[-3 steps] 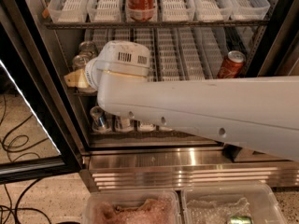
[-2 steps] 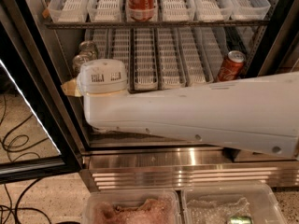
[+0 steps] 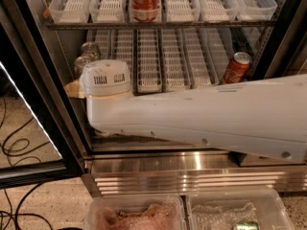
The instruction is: Pick 7up can from middle shelf of fridge
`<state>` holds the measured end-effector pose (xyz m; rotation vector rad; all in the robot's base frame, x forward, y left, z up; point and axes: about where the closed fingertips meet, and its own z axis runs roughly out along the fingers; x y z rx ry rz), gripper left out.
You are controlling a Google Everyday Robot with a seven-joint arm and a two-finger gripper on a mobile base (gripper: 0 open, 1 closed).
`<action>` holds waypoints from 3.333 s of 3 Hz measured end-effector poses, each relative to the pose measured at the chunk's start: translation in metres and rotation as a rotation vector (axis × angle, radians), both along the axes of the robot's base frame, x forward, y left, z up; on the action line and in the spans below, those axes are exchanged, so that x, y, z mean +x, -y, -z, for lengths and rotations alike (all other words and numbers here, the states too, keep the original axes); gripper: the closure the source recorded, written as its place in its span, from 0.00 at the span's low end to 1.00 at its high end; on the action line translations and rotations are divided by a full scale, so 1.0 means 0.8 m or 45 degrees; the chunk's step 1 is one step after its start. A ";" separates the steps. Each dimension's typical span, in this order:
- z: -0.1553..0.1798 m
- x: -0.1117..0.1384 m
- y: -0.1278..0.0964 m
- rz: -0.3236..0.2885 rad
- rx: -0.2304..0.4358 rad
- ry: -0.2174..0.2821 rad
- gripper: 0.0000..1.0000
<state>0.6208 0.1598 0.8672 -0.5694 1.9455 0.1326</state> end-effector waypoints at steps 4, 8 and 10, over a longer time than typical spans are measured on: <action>0.001 0.023 -0.019 -0.064 -0.167 0.081 0.39; -0.006 0.032 -0.050 -0.124 -0.160 0.116 0.38; 0.006 0.034 -0.045 -0.112 -0.172 0.092 0.31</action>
Offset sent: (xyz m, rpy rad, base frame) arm 0.0004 -0.0028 -0.0049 -0.0481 -0.0090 -0.0069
